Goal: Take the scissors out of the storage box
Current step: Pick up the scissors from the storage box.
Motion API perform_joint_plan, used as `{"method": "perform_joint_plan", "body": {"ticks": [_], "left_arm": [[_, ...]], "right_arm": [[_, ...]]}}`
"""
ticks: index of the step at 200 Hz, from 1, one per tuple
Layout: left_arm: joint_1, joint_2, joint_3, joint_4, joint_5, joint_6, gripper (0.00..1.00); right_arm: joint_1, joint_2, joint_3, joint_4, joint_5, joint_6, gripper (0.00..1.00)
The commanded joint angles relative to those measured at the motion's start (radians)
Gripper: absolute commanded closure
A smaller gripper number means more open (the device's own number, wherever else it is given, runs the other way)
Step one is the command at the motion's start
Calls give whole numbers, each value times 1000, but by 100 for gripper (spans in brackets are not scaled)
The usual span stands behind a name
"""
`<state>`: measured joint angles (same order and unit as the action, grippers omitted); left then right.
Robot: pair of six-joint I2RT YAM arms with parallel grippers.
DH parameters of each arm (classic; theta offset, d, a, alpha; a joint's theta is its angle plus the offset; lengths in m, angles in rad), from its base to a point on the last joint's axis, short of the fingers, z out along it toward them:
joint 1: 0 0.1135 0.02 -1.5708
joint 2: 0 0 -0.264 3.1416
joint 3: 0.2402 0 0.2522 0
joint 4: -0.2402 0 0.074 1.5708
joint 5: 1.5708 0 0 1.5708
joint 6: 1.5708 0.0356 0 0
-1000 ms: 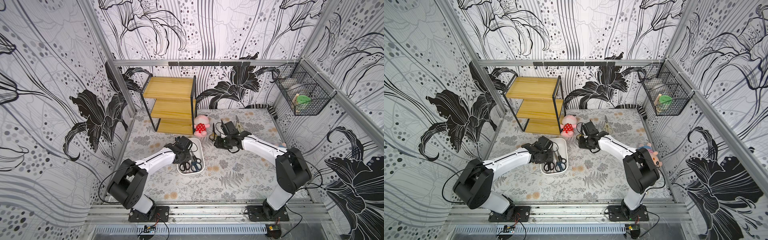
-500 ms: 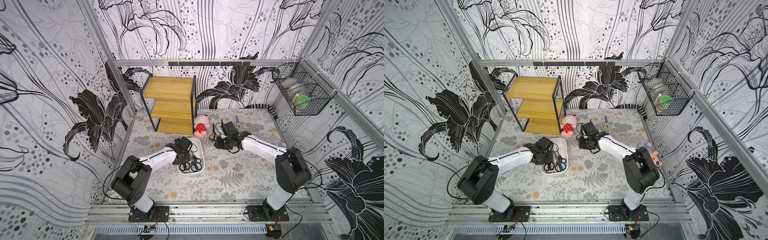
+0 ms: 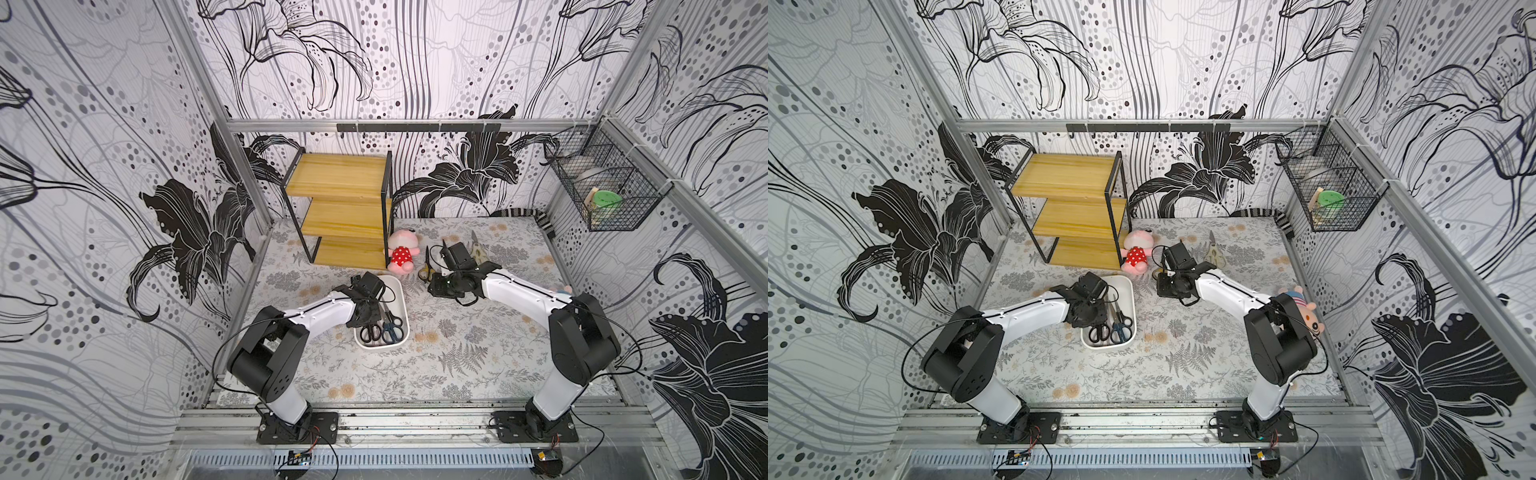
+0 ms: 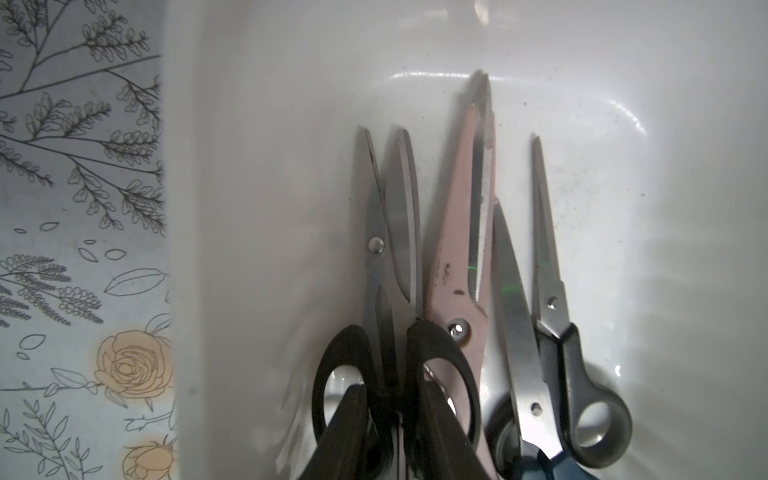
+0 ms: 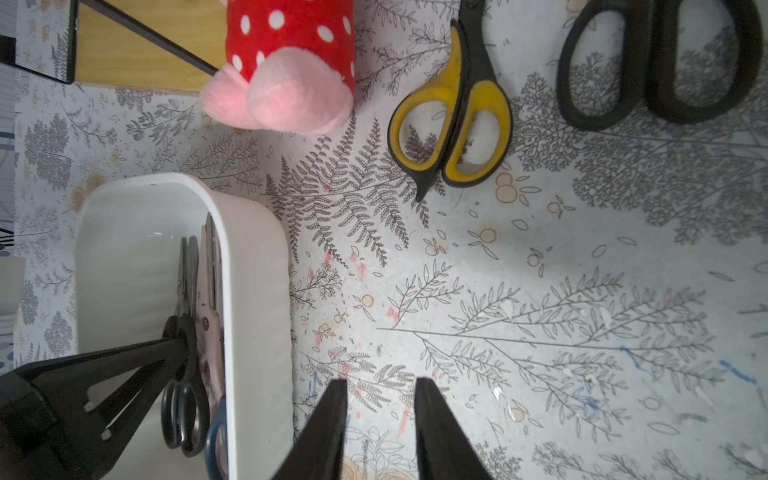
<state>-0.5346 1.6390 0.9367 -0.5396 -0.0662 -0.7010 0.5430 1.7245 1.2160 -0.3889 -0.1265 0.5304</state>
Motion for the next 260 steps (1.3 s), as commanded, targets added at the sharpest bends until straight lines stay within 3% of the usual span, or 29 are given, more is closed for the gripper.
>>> {"method": "perform_joint_plan", "body": {"ticks": [1,19,43,85,125,161,204,228,260], "left_arm": [[2,34,-3,-12,36,16,69],[1,33,1,-30,42,24,64],[3,27,15,-71,40,41,65],[2,23,38,-81,20,47,79],[2,3,61,-101,7,46,85],[2,-35,69,-110,0,38,100],[3,-66,79,-113,10,30,100],[2,-78,73,-88,43,15,100],[2,-126,60,4,115,-29,100]], "right_arm": [[-2,23,32,-19,16,-18,68],[-2,20,33,-19,17,-18,68],[-2,16,25,-19,25,-19,68],[-2,17,12,-6,23,-13,68],[-2,24,17,-8,21,-17,68],[-2,32,25,-1,10,-15,68],[-2,30,28,8,-6,-10,68],[-2,21,21,55,-77,-12,68],[2,-4,-4,204,-282,4,68]]}}
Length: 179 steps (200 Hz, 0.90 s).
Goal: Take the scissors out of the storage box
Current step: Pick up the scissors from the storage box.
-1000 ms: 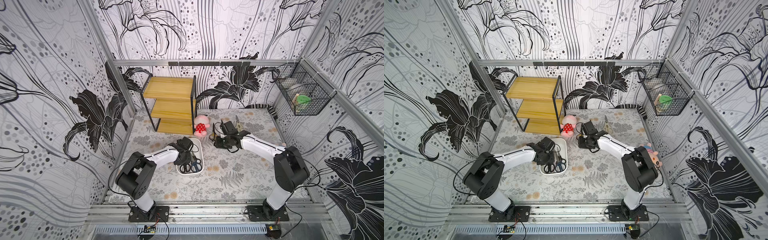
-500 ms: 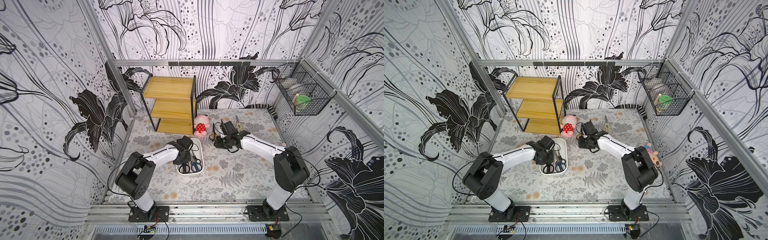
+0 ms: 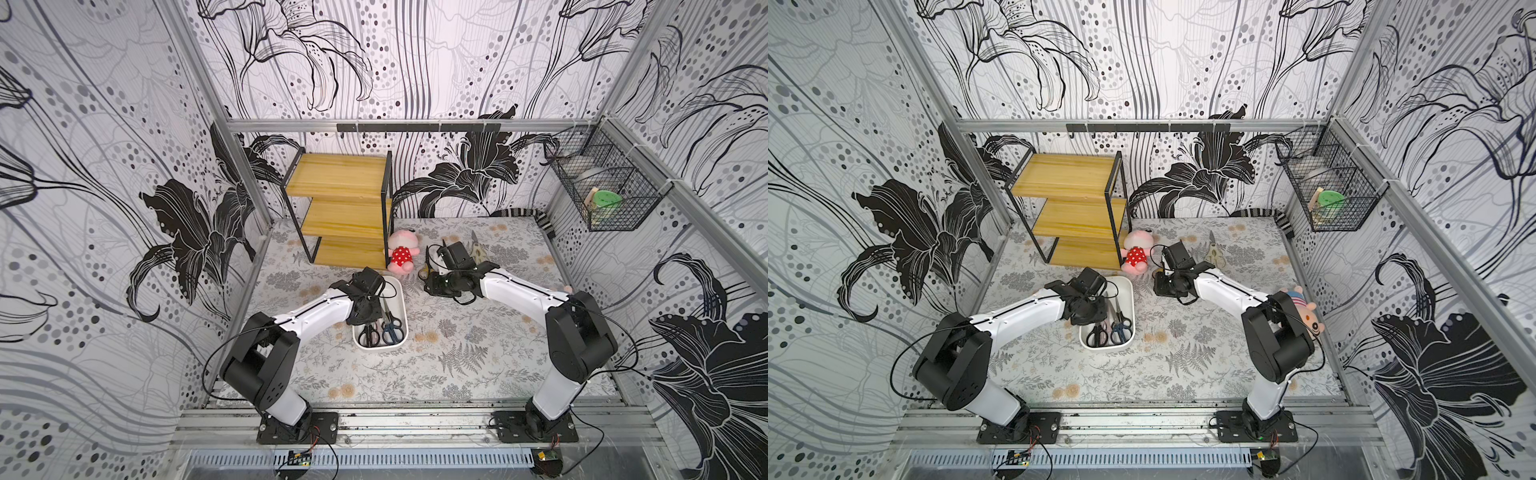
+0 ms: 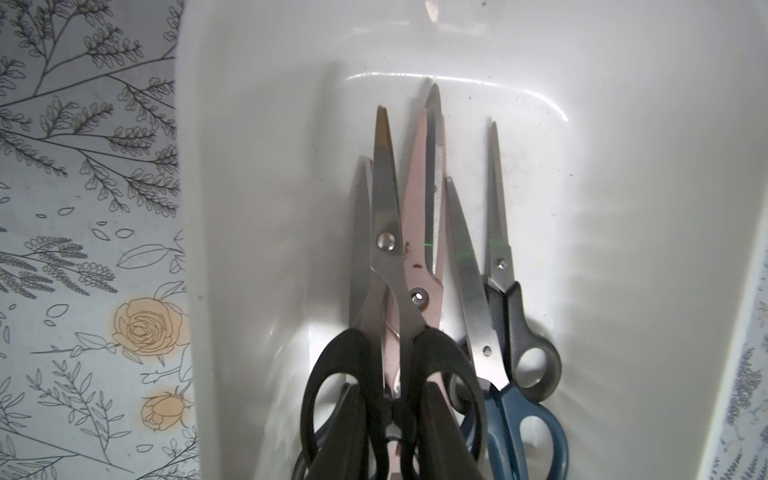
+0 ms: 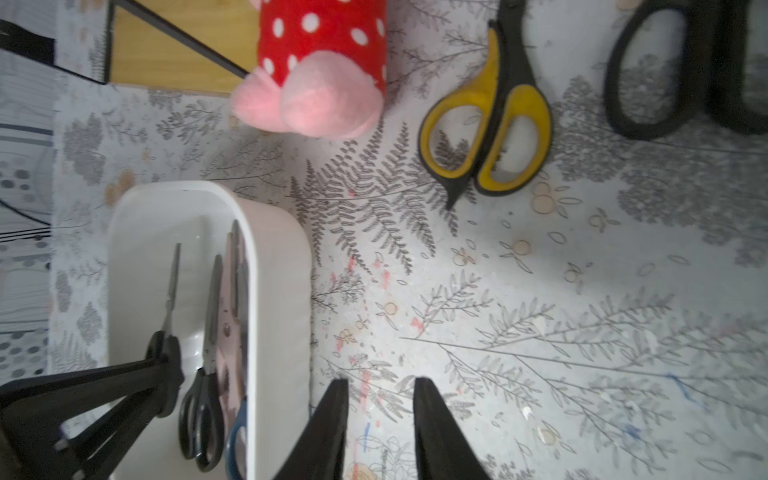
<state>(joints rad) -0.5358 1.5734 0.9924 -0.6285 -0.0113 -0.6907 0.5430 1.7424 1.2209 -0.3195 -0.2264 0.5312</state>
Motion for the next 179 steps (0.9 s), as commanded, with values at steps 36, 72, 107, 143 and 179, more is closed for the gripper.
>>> {"method": "perform_joint_plan", "body": {"ticks": [36,72,107,143,179], "left_arm": [[2,-109,15,185,104,-56,100],[3,-113,25,214,134,-60,100],[2,-125,12,230,145,-64,100],[3,-132,11,231,142,-60,100],[3,-131,14,233,139,-59,100]], "right_arm": [[54,22,71,161,-320,-26,68],[92,83,115,173,-358,-11,66],[115,115,133,176,-362,-1,65],[117,114,131,161,-359,-1,66],[120,115,126,158,-378,1,69]]}}
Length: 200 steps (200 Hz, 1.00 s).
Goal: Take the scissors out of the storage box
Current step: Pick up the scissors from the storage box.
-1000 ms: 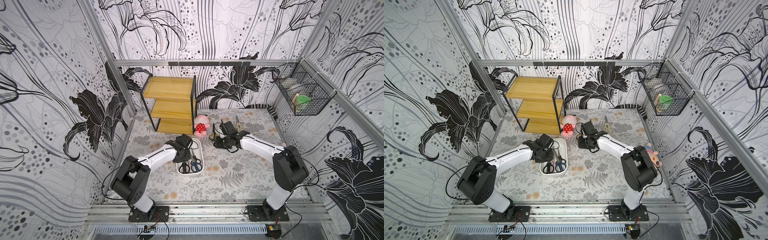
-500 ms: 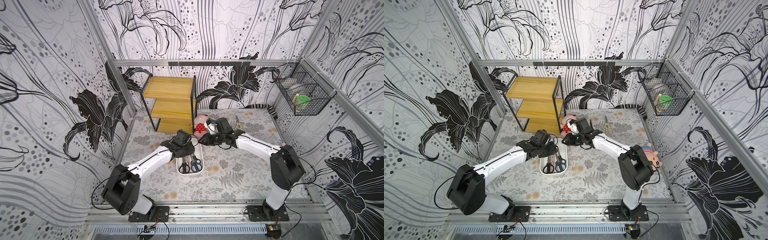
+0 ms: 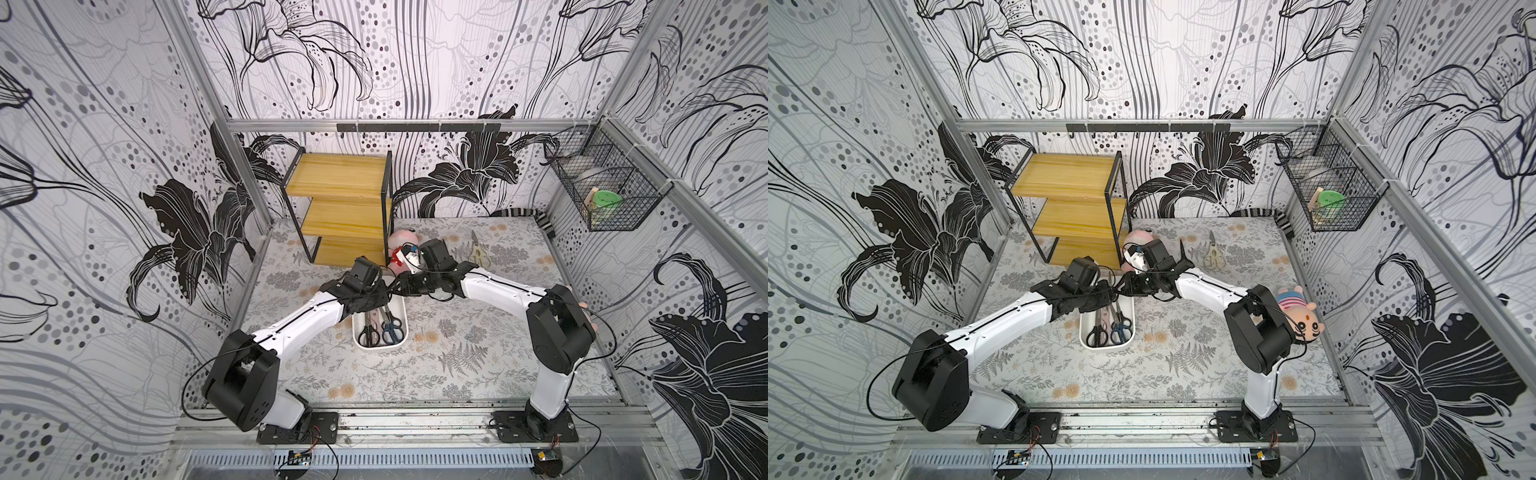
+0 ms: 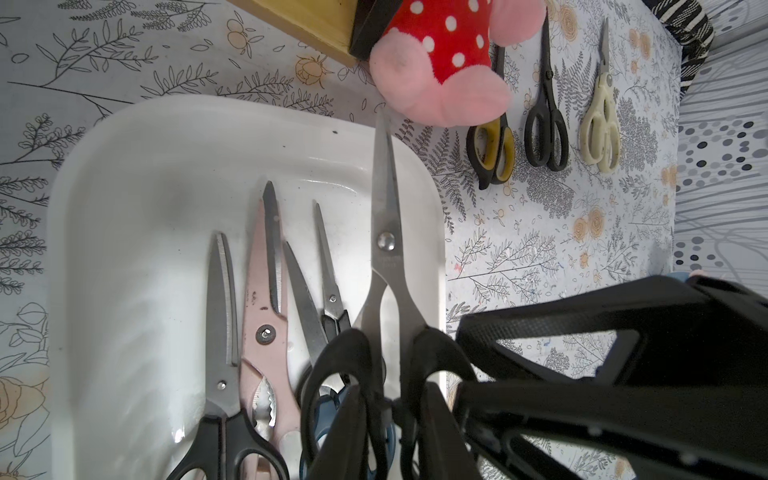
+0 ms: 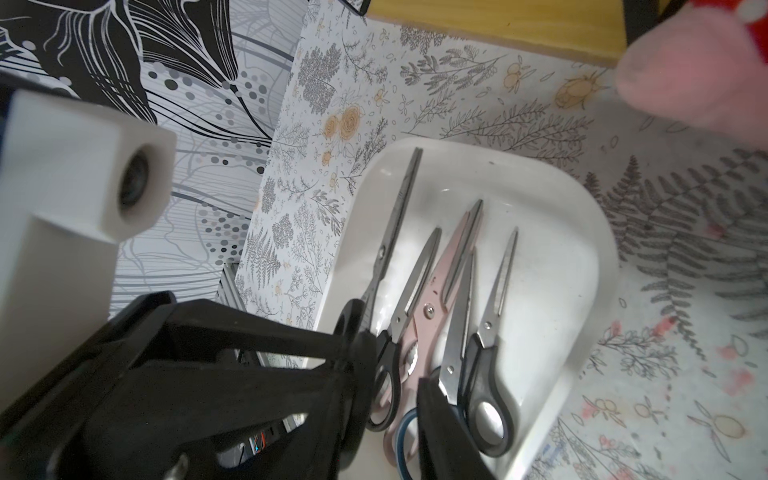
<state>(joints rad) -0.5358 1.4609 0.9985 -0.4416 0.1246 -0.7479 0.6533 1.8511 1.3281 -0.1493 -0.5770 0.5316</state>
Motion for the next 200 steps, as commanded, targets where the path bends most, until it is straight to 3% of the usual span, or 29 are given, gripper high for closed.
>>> {"method": "perform_joint_plan", "body": {"ticks": [1,135,157,175,200], "left_arm": [[2,-18,9,46,4,-1,100],[2,-14,20,64,-1,-8,100],[3,-16,17,63,1,-9,90],[3,-17,12,62,3,-11,72],[2,-25,7,57,0,-11,65]], "right_arm": [[9,7,20,-12,-28,1,69],[12,26,8,43,-77,53,97],[12,28,8,45,-74,53,97],[11,32,8,47,-73,54,98],[12,35,6,54,-73,58,99]]}}
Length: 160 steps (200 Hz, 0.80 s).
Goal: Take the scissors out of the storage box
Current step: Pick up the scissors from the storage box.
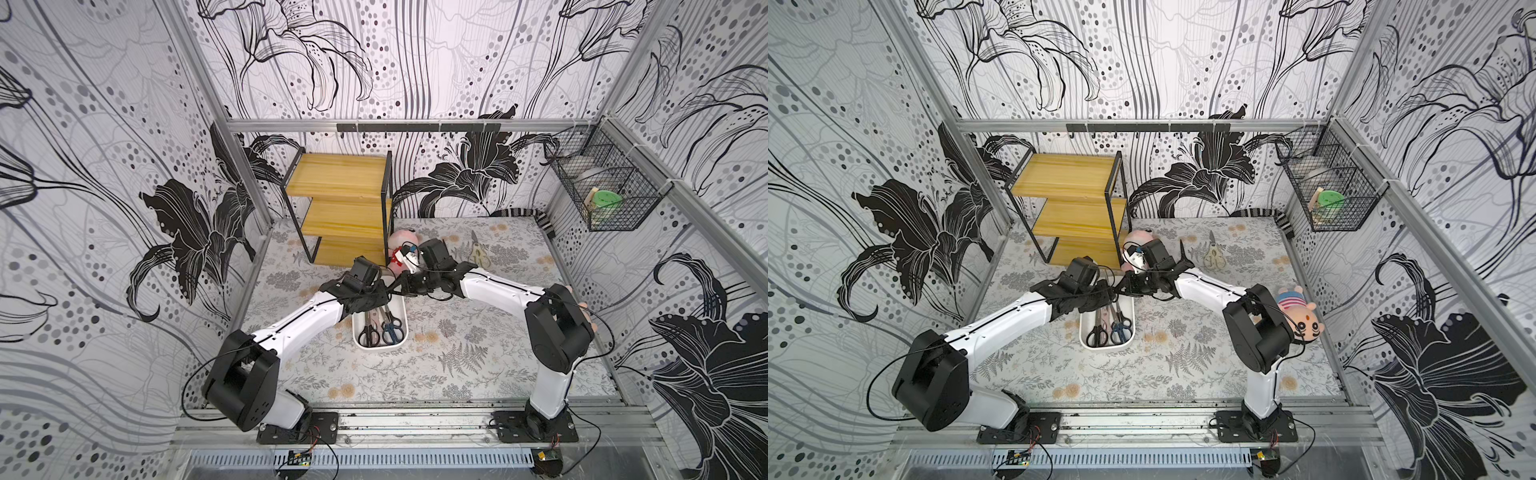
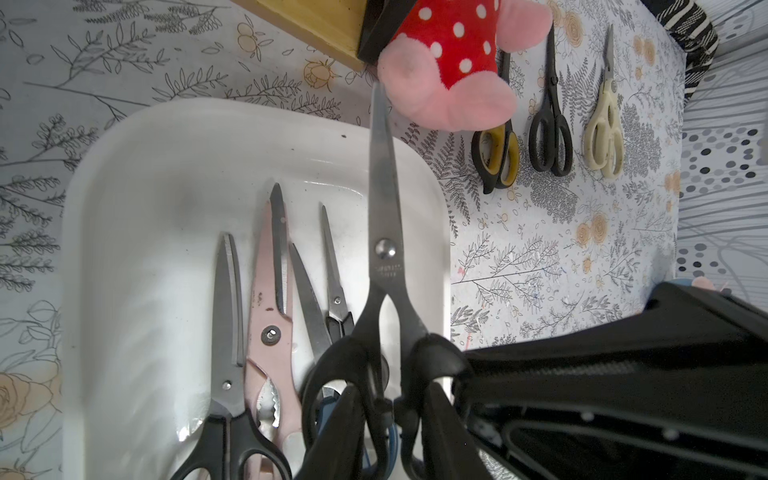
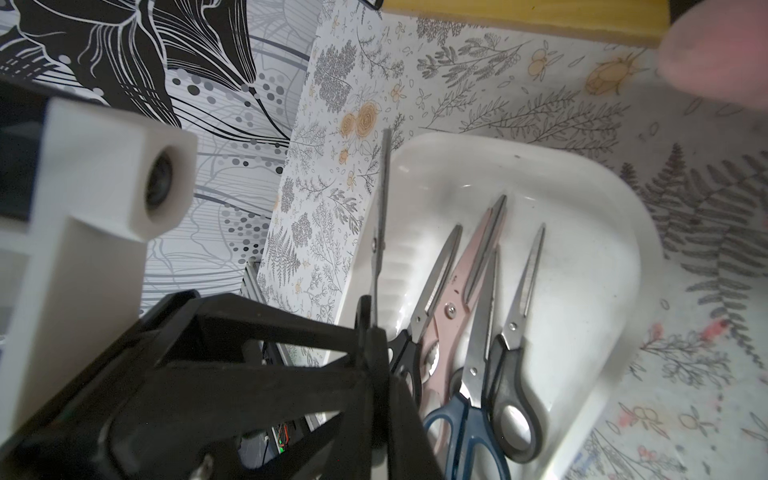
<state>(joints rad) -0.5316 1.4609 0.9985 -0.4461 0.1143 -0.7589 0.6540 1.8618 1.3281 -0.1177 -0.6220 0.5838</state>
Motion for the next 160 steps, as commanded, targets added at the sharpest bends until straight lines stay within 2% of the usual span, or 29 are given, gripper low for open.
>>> {"method": "perform_joint_plan", "body": {"ticks": [1,49,101,134,160], "left_arm": [[-1,-25,7,60,11,0,65],[13,-51,2,35,-10,-1,61],[129,-147,15,30,-18,35,57],[170,-156,23,29,-41,75,56],[171,-130,14,53,-19,85,56]], "right_arm": [[11,25,6,23,-28,6,99],[10,21,4,11,-22,-2,100],[-7,-30,-2,-53,16,-43,100],[-66,-110,-42,-145,55,-78,100],[-168,-224,-114,-223,84,-105,100]]}}
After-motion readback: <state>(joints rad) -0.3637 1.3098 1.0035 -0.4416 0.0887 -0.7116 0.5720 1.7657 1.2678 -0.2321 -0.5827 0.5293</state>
